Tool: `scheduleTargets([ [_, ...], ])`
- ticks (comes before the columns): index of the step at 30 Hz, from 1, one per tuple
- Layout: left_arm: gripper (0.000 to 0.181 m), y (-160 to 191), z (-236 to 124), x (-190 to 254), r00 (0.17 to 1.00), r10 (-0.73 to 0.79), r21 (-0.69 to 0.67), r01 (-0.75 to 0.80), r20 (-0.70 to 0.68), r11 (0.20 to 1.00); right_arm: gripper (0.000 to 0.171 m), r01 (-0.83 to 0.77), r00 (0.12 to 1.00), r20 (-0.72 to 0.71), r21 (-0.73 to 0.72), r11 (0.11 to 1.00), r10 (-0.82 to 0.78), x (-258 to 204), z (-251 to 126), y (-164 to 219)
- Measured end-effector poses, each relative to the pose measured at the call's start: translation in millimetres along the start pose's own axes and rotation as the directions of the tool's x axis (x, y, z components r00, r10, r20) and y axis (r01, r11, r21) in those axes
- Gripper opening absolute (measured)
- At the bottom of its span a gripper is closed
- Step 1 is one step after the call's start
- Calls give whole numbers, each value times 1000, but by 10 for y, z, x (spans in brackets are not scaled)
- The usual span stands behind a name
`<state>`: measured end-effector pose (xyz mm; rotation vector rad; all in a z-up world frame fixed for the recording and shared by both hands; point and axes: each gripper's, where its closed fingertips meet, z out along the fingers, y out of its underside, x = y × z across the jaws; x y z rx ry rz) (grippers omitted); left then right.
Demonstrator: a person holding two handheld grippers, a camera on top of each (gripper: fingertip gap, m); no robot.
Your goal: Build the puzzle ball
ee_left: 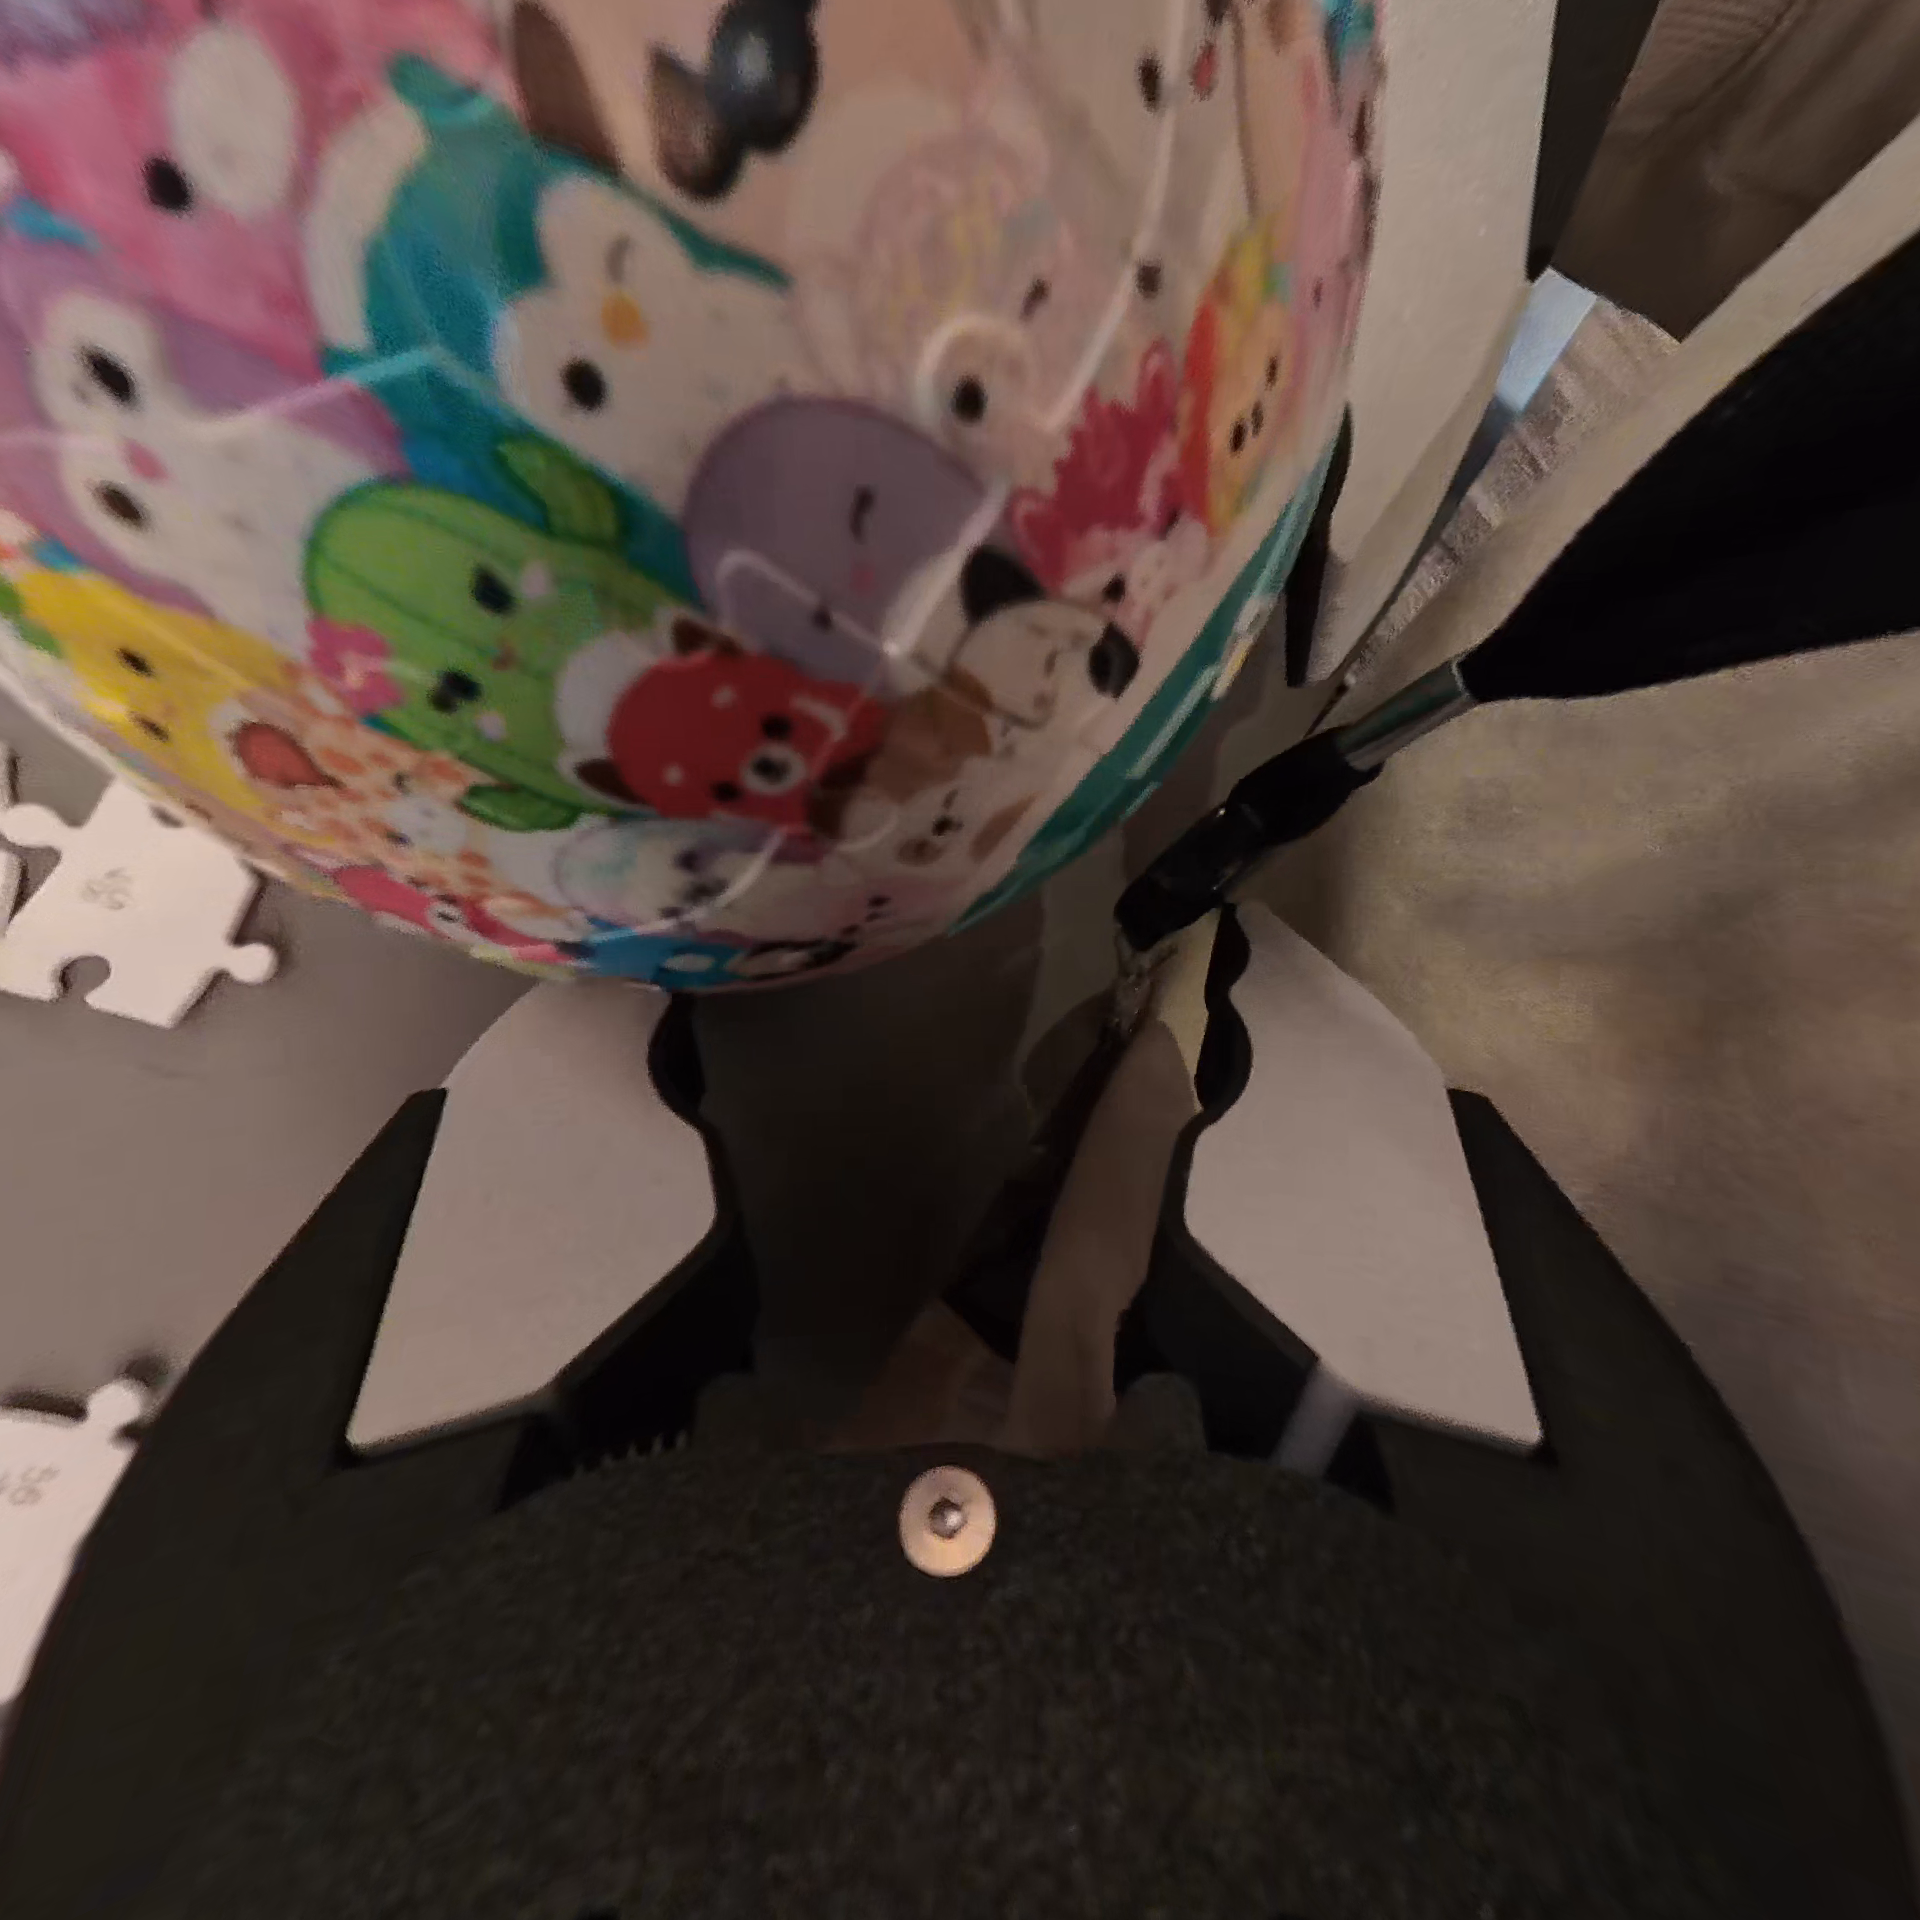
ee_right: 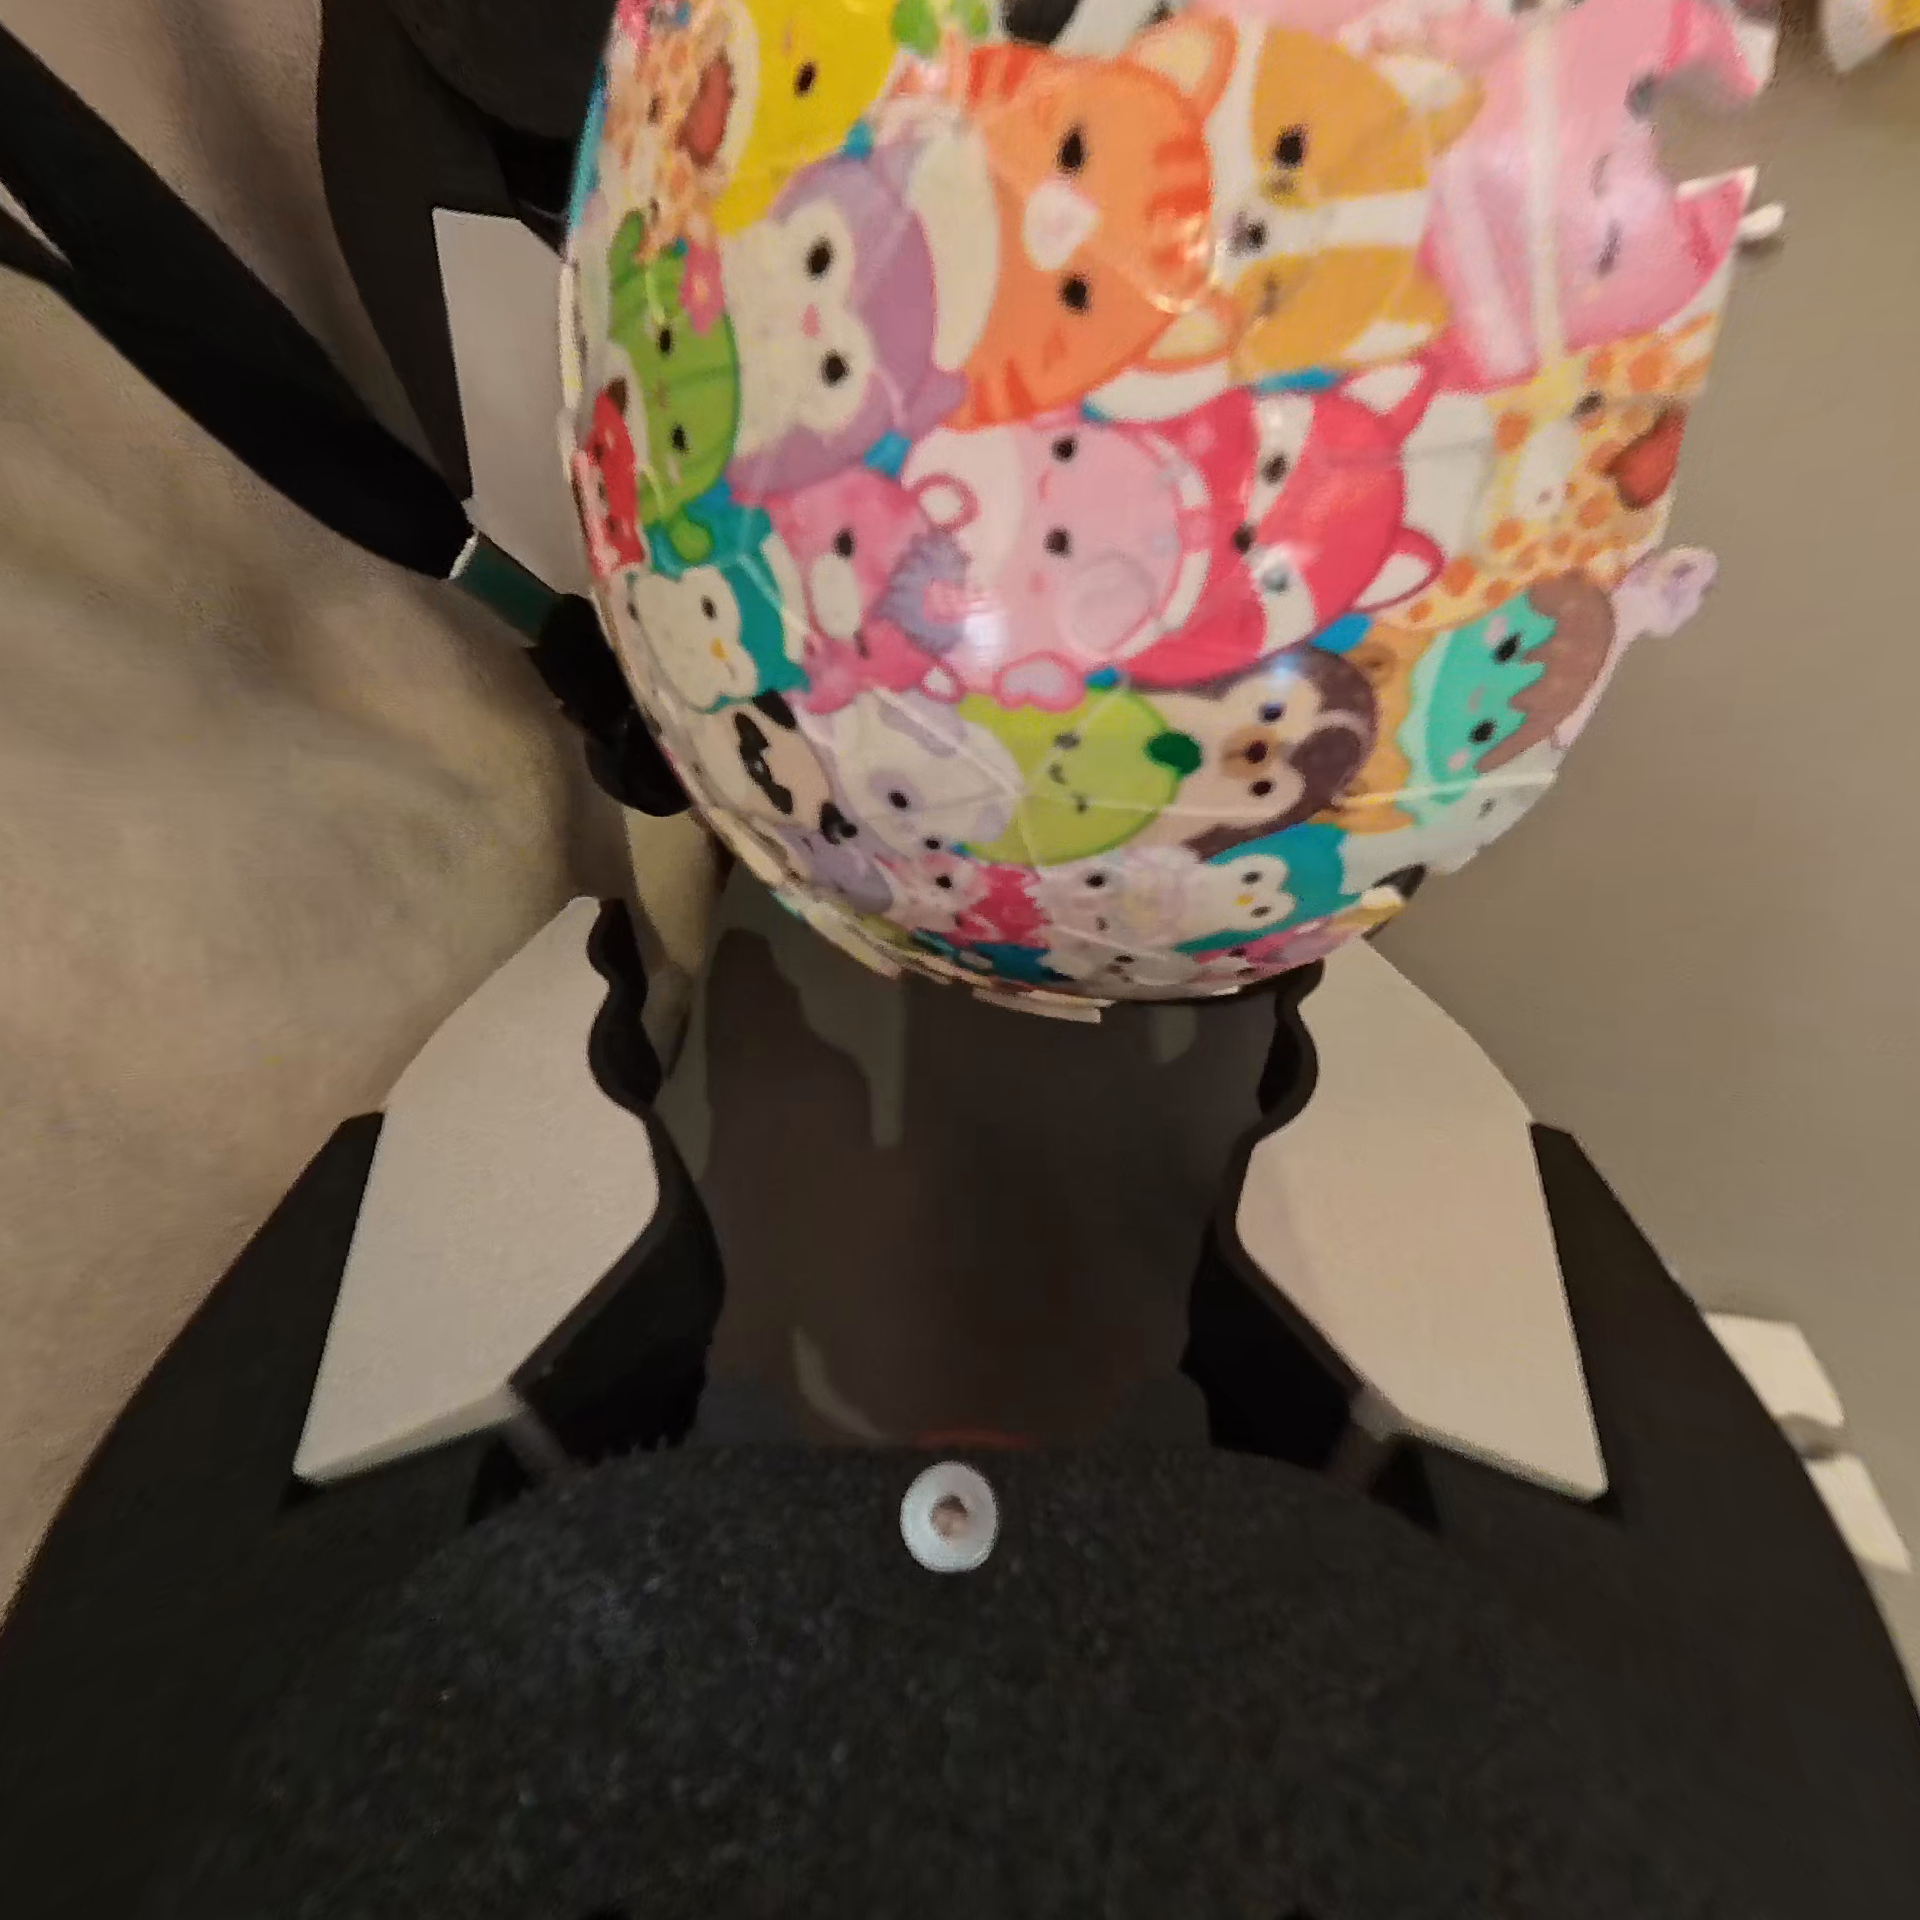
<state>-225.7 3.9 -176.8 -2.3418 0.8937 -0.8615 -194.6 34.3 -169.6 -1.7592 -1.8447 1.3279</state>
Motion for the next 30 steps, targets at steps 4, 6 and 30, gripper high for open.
scheduleTargets([
  [4,94,-18,10,-22,998,45,-50,-47,-48,998,114,-47,998,-32,28,999,48,-66,-43,50],
  [6,94,-34,13,-38,995,64,-71,-69,-74,995,114,-70,996,-53,45,997,72,-105,-53,71],
  [30,78,-52,-131,-104,983,81,-128,-103,-164,986,66,-104,978,-164,163,981,131,-57,-540,207],
])
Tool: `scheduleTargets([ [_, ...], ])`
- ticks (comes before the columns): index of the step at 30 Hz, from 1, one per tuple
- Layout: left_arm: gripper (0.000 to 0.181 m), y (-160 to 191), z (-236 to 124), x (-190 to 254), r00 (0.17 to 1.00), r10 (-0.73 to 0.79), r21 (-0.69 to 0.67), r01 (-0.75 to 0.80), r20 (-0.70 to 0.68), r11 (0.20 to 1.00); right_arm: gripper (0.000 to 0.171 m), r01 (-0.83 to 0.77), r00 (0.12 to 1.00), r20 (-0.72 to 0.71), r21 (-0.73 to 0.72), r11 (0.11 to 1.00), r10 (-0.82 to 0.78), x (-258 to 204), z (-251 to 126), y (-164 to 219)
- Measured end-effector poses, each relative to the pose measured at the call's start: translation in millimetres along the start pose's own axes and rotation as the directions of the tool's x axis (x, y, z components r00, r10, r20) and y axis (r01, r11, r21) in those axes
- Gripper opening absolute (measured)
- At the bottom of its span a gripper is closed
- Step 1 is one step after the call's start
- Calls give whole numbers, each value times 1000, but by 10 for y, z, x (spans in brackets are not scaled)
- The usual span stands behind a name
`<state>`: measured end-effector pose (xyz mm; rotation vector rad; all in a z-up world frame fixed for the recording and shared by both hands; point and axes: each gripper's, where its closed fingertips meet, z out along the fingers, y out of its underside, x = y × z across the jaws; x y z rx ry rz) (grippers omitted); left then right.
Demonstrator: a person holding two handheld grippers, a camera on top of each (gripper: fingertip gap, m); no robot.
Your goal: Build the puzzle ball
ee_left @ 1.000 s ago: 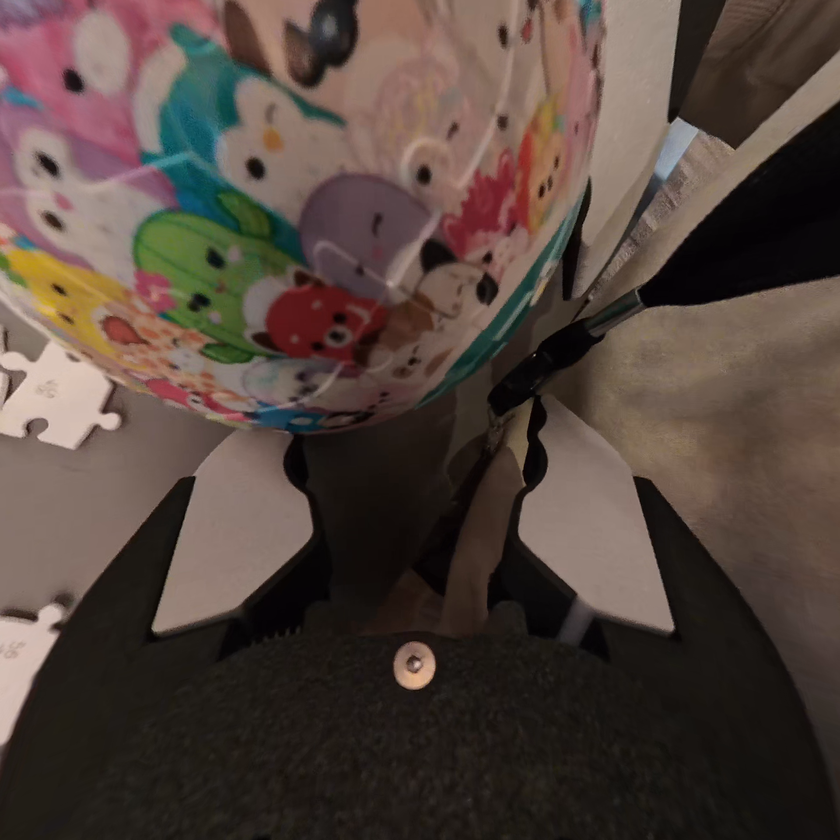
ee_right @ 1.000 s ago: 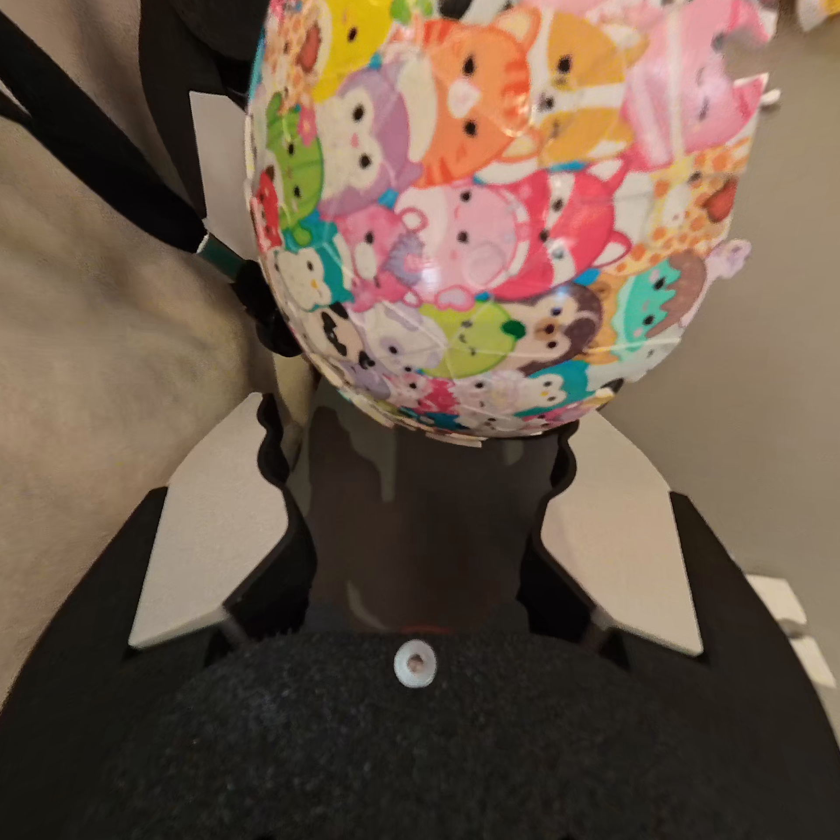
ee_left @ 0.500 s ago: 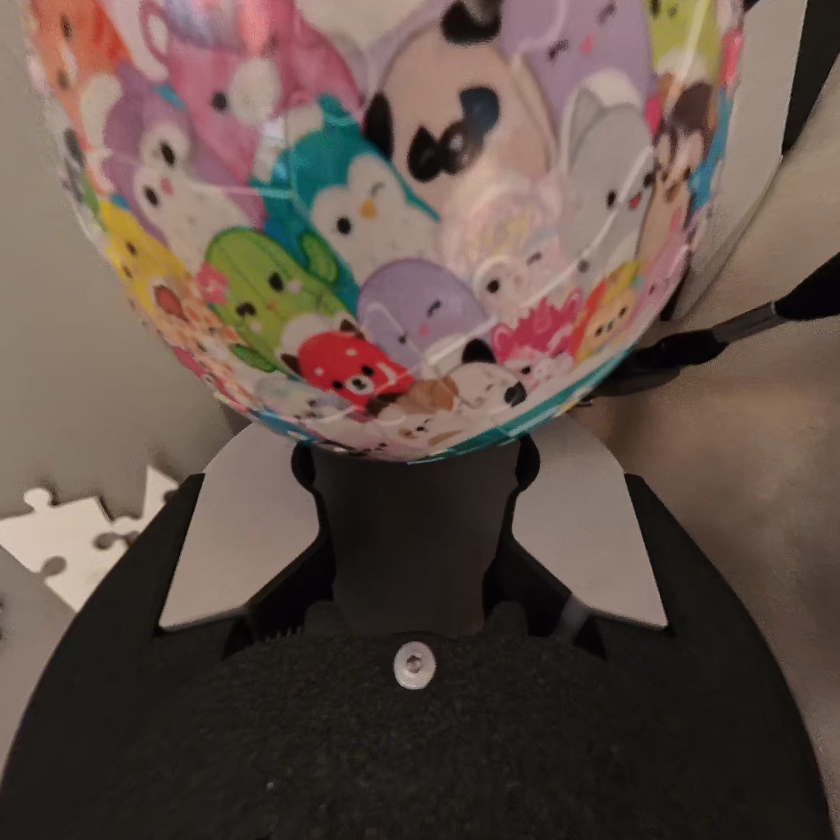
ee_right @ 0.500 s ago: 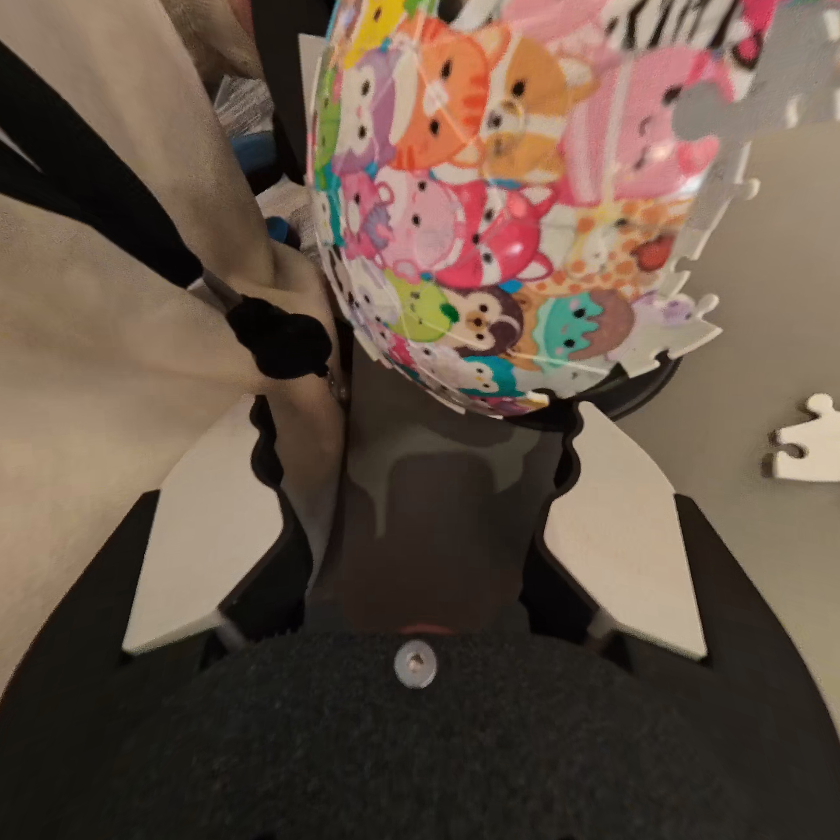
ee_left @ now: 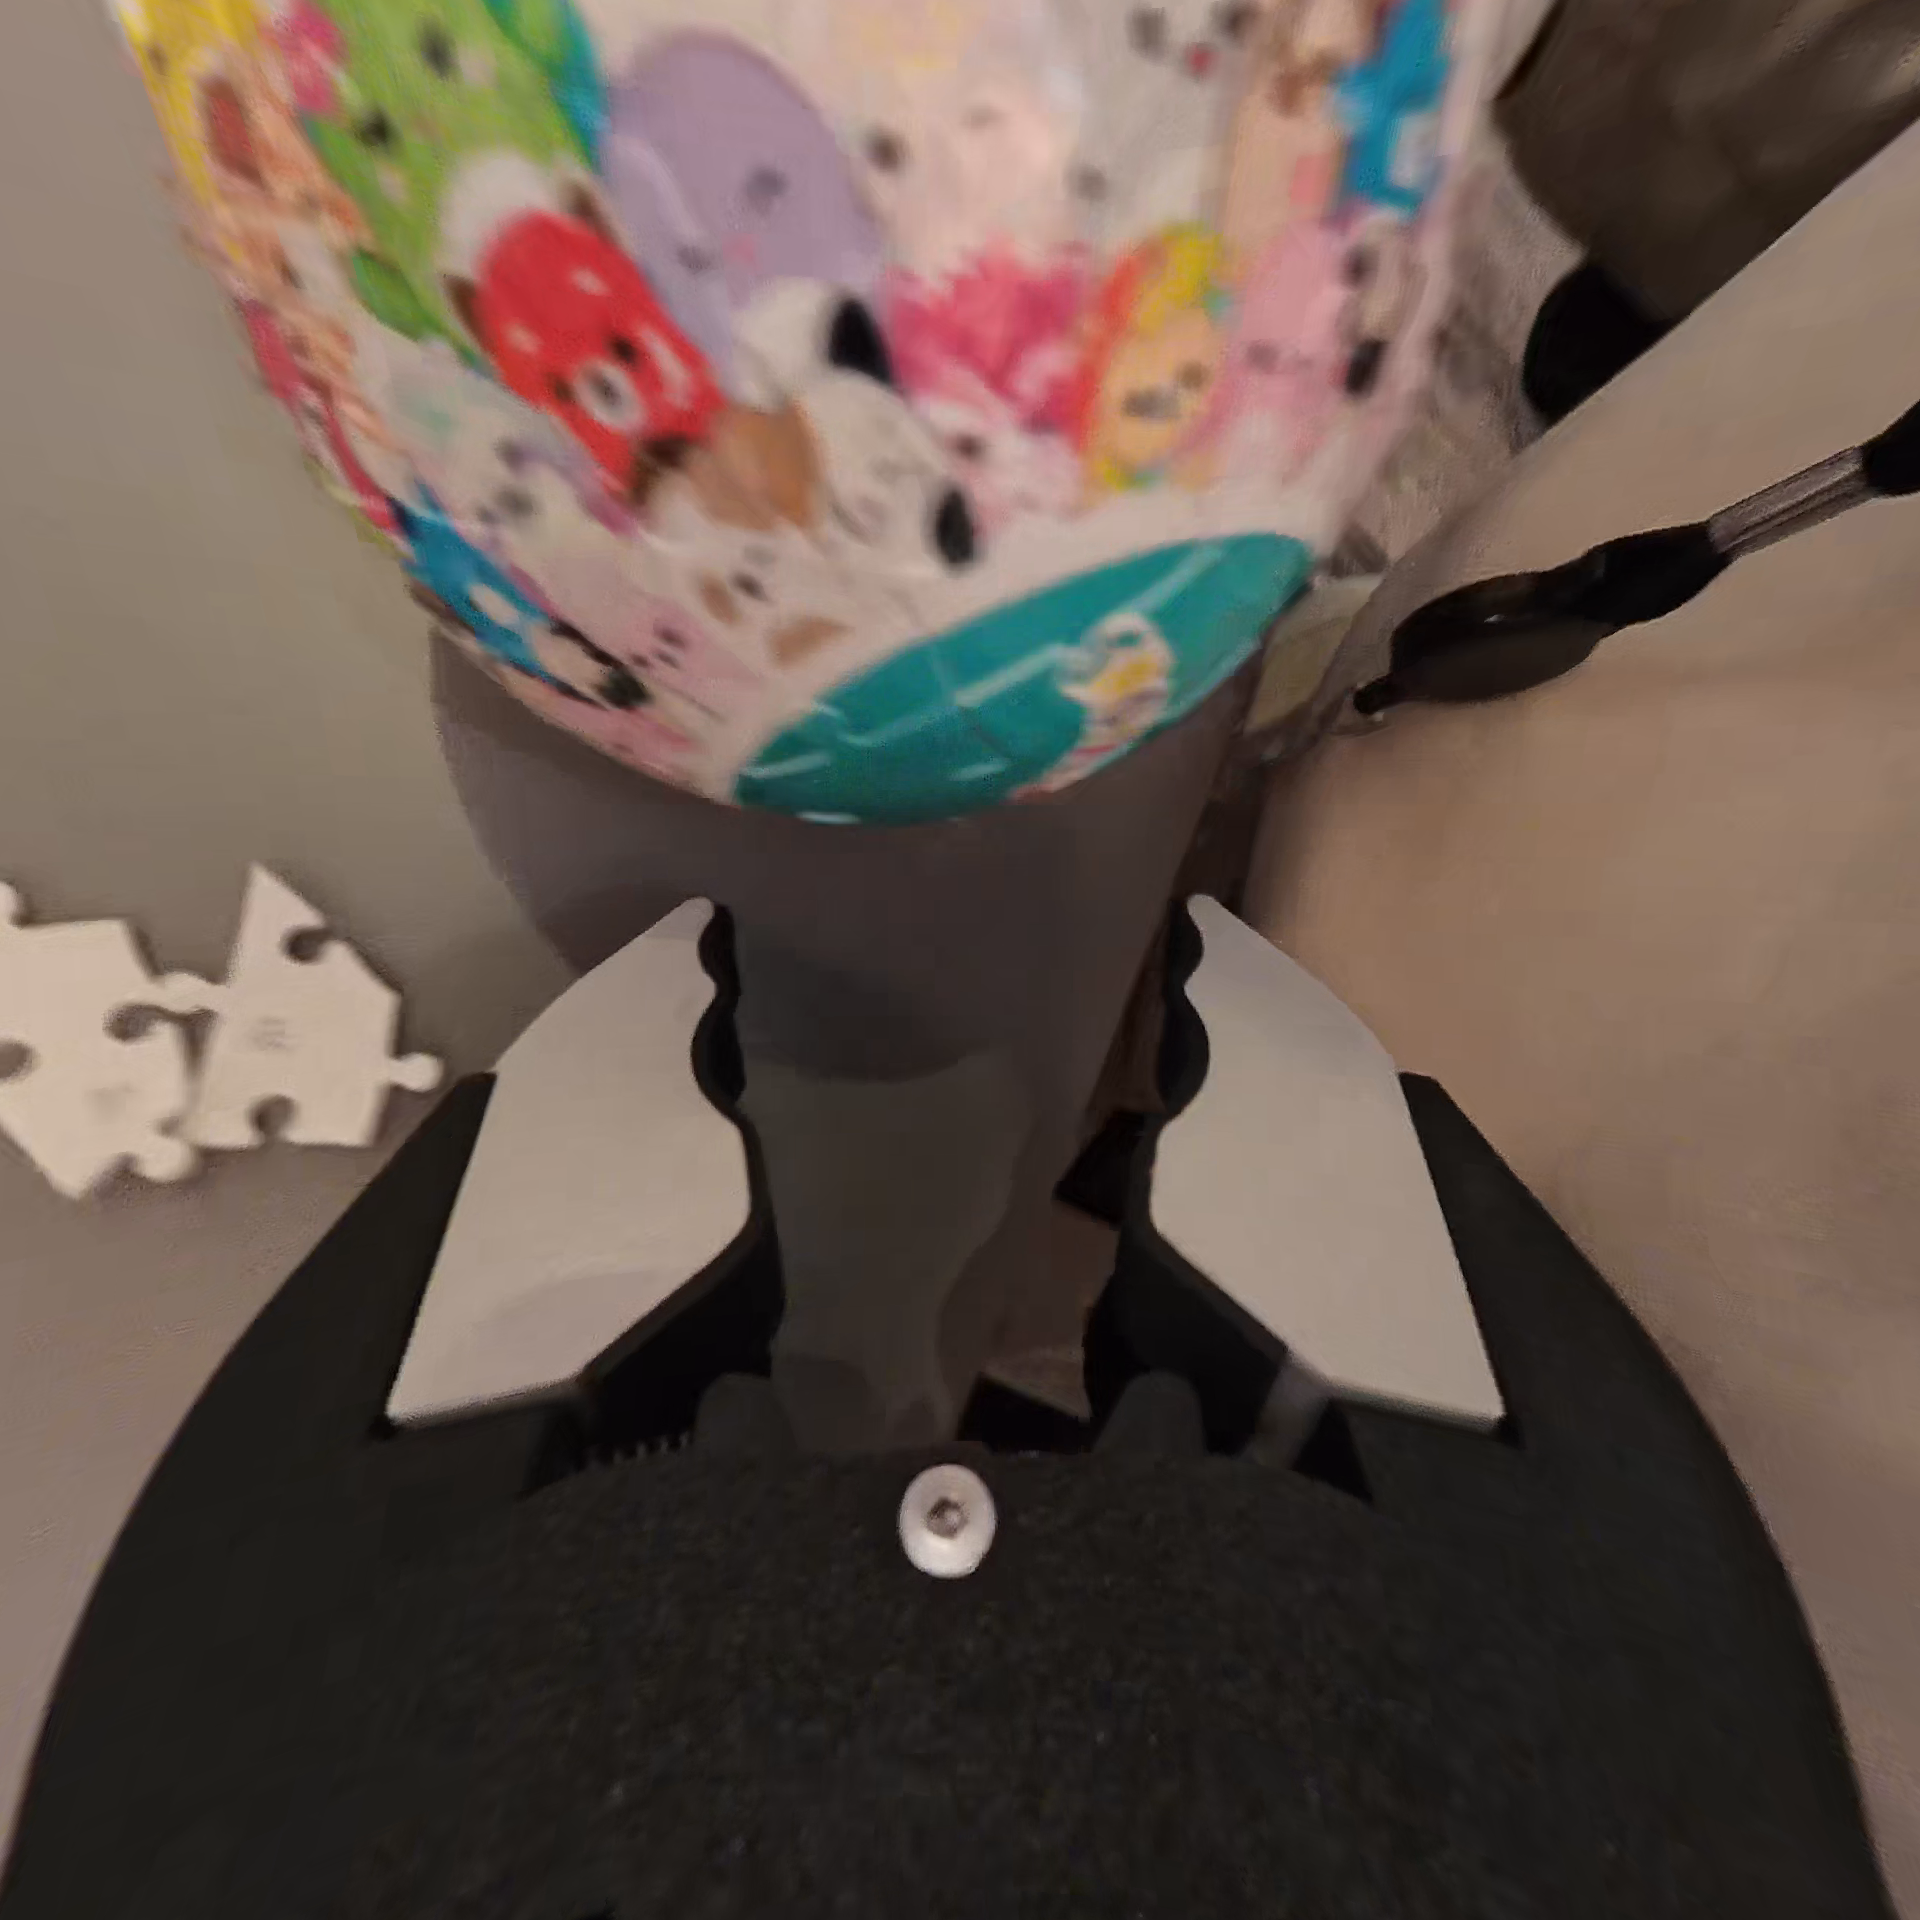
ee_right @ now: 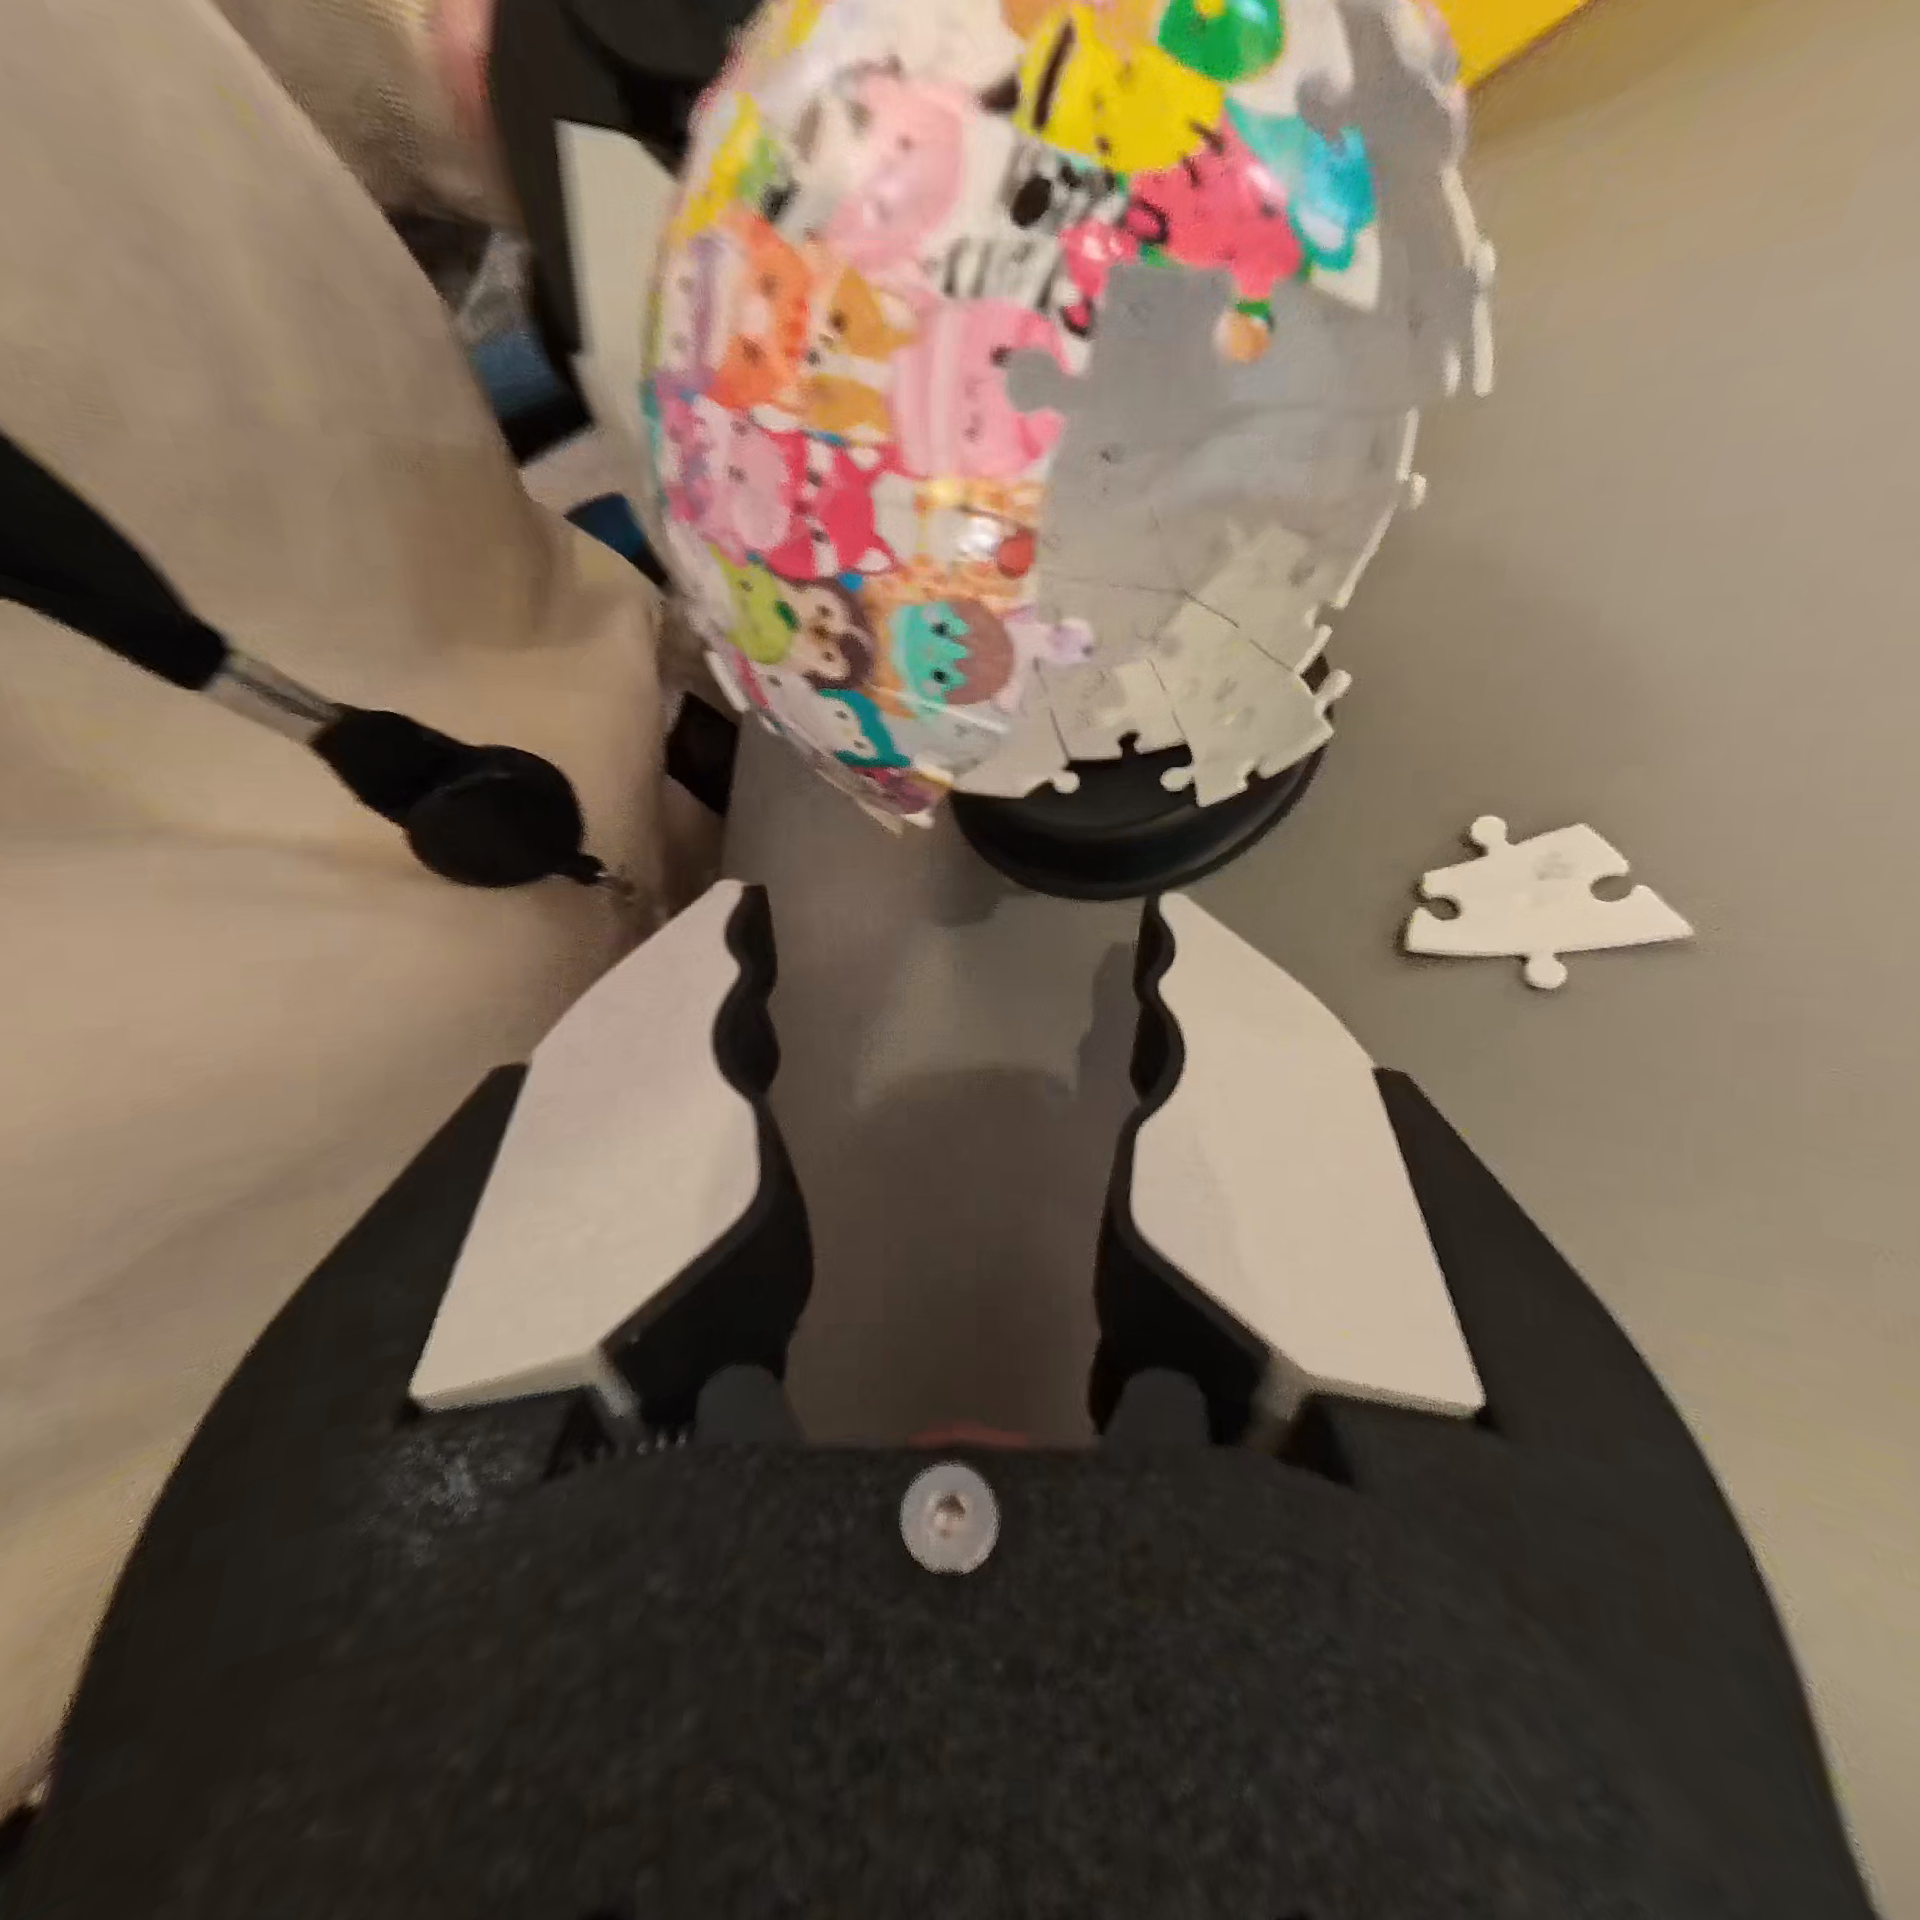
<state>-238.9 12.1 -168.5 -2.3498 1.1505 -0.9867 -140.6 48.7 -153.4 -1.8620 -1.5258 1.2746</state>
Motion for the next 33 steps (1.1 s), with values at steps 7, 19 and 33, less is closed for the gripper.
scheduleTargets([
  [7,81,-23,211,312,979,-187,188,169,85,968,74,90,996,-4,-105,990,-91,199,191,16],
  [19,83,-197,416,266,969,-206,220,173,137,960,81,164,976,174,-183,969,-132,221,252,-17],
  [33,72,-248,345,42,995,-76,112,68,66,991,92,67,994,89,-123,990,-56,81,213,33],
])
